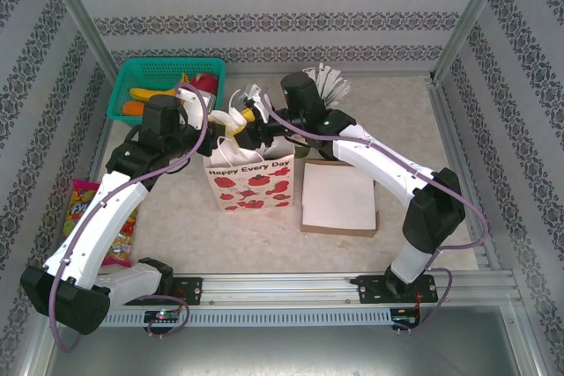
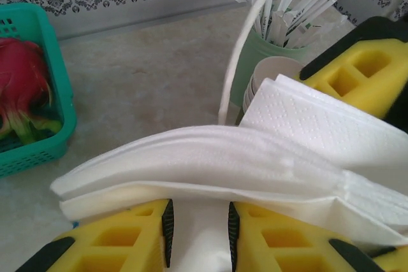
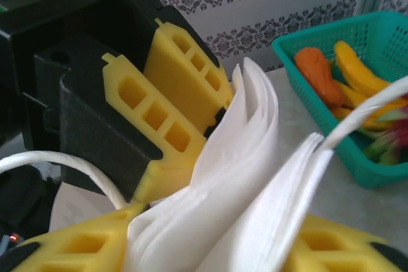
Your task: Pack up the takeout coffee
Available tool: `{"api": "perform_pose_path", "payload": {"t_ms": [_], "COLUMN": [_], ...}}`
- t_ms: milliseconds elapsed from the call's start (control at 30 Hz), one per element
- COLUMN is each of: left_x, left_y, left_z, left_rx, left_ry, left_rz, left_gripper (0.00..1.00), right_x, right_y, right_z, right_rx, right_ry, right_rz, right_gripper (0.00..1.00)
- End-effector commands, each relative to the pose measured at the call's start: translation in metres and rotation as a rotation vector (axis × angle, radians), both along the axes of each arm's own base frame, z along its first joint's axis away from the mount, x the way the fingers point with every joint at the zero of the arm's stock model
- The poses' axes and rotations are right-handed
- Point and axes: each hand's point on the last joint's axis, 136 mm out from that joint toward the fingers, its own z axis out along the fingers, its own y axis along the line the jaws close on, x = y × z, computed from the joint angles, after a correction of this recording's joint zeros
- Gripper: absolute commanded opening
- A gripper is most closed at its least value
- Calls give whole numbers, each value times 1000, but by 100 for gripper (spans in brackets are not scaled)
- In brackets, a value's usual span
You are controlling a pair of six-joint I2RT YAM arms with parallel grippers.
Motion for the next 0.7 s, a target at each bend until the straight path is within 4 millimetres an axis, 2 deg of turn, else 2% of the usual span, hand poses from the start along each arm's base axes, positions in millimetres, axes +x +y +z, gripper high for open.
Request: {"api": "perform_pose_path", "payload": {"t_ms": [0, 67, 133, 167, 200, 233, 300, 400, 533, 667], "left_x": [3, 2, -1, -4, -4, -4, -5, -15, -30, -38], "left_y": [7, 12, 14, 17, 25, 36, 66, 107, 144, 163], "left_z": [6, 12, 21, 26, 30, 33, 30, 4, -36, -57], "left_rx": [2, -1, -23, -38, -48, -57, -70, -44, 3, -6], "left_ry": [-36, -51, -62, -68, -74, -77, -44, 64, 181, 211], "left_rz": [33, 61, 75, 95, 148, 222, 429, 701, 946, 1062], "left_gripper": [32, 35, 44, 52, 57, 63, 82, 100, 100, 100], "right_x": [6, 3, 3, 4, 7, 7, 2, -12, -26, -16], "right_y": [-3, -6, -10, -13, -17, -20, -26, -28, -17, -12], "right_z": [16, 7, 1, 0, 0, 1, 0, -5, -10, -13], "right_rx": [6, -15, -29, -36, -45, -50, -56, -73, -68, -71], "right_ry": [-41, -25, -8, 2, 14, 30, 63, 115, 175, 212], "right_rz": [-57, -57, -81, -110, -152, -178, -197, -163, -121, -212], "right_gripper": [17, 8, 3, 1, 0, 0, 0, 1, 2, 2]}}
